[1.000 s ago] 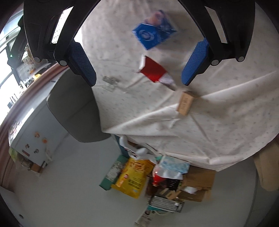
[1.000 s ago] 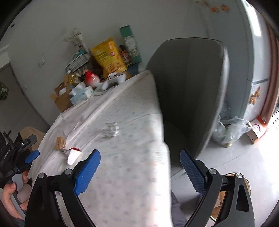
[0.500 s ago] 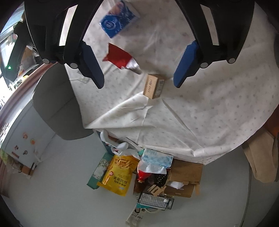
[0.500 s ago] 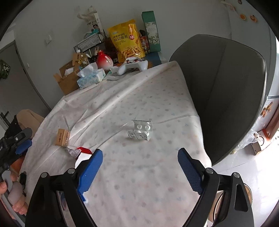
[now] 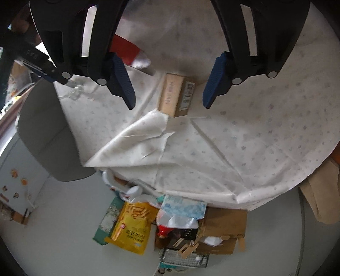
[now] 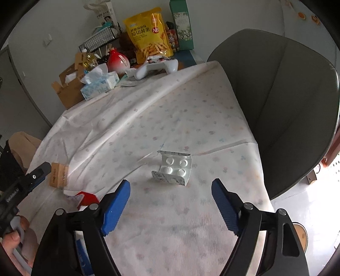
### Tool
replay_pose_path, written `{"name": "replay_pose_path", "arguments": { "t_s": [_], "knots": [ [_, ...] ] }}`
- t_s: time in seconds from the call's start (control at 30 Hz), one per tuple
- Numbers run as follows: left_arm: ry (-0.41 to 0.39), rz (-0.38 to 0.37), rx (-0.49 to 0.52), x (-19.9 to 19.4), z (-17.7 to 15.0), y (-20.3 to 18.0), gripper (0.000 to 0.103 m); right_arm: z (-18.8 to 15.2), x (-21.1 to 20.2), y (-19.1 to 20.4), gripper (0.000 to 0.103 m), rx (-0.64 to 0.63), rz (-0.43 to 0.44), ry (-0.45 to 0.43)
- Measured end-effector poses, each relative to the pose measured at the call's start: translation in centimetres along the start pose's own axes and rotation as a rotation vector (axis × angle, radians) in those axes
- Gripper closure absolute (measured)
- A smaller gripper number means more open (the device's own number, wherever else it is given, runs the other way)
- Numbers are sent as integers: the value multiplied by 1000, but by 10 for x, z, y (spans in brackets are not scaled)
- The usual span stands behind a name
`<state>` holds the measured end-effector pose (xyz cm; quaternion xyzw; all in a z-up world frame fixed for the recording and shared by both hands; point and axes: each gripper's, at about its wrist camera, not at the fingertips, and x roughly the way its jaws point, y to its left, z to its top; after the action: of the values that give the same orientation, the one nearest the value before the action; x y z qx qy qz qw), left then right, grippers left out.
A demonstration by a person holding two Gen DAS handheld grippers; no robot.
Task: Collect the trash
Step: 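Grasp the small cardboard box with the left tool while the right tool grasps the pill blister pack, then carry the box and blister pack over the tan bin and open both tools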
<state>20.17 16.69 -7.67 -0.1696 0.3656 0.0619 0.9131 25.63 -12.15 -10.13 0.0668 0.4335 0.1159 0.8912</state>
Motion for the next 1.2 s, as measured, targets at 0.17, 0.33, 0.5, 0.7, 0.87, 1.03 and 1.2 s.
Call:
{"name": "replay_pose_path", "arguments": {
  "t_s": [0.17, 0.33, 0.5, 0.7, 0.87, 1.03, 1.2],
  "knots": [
    [19, 4, -14, 14, -3, 5, 47, 4, 21, -3, 28, 25, -25, 28],
    [36, 7, -1, 23, -6, 3, 49, 7, 32, -1, 37, 12, -49, 18],
    [18, 18, -13, 14, -8, 6, 70, 8, 20, -9, 67, 40, 61, 37],
    [-36, -14, -10, -21, -6, -4, 70, -8, -18, -24, 67, 74, 129, -13],
    [-68, -59, 40, -46, -10, -33, 70, -21, -46, -35, 67, 108, 173, -50],
    [-86, -119, 96, -67, -19, -66, 70, -33, -75, -54, 67, 134, 172, -95],
    [-82, -178, 122, -72, -30, -95, 70, -44, -96, -76, 67, 160, 146, -127]
  ]
}}
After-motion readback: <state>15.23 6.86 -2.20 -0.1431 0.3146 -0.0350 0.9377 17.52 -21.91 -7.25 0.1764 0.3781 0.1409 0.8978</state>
